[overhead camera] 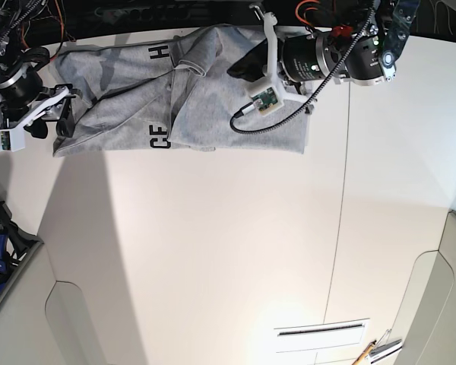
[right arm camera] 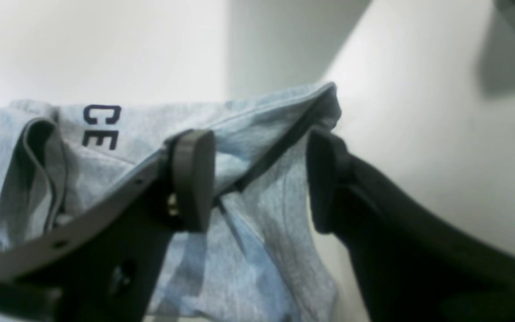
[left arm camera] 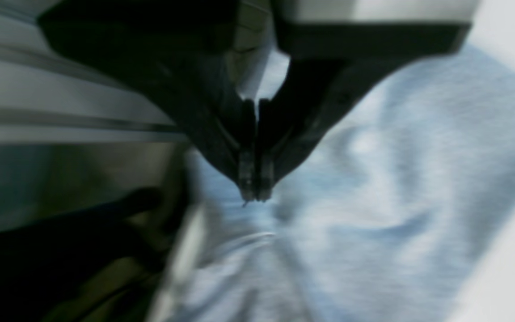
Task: Fold the T-shirt properly
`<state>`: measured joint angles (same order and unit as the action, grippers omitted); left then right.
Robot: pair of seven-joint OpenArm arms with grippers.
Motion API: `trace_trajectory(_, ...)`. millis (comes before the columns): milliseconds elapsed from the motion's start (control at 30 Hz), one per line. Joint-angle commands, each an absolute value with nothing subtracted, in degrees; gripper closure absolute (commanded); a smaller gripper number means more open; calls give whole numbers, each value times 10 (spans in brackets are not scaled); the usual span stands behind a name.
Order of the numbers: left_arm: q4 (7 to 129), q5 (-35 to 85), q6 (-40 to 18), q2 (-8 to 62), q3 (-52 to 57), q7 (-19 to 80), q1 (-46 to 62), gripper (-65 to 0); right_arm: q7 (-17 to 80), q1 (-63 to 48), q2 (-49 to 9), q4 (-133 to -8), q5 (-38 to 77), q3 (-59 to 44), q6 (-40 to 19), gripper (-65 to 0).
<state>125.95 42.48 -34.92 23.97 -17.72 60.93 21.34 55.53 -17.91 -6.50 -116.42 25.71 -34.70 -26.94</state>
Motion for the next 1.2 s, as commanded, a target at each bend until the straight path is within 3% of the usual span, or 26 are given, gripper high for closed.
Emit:
trace_trajectory(0,1267,454,-361,239,-172,602,223,0,540,-176,-69,-1176,265,-350,-268,-325)
trace_trajectory(433,1084,422,-382,116,-258,563,151,0,540,-176,-69,-1176,266,-350,-268,-325)
trace_trajectory(667,1102,448,-385,84,-313,571,110,0,539,-176,-70,-1176,258,-350,-268,-325)
trace_trajectory(867,1203,449,-389,94,-274,600,107,0,524,-177,-108,-1176,193,-374,-258,-327)
trace_trajectory(933,1227,449,-389,107,-248,598,108,0,526,-178,-125,-1172,193,-388,-258,-381)
trace_trajectory(1000,1236,450,-389,118,-223,594,110,-131,525,-180,-136,-1151,201,-401,-262,-419)
trace_trajectory(1067,1236,450,-389,126,-204,591,110,-220,525,-178,-146,-1104,246,-413,-274,-422)
trace_trajectory(1167,1236,450,-389,127,-183,585,110,-230,536,-164,-157,-1014,348,-416,-305,-422)
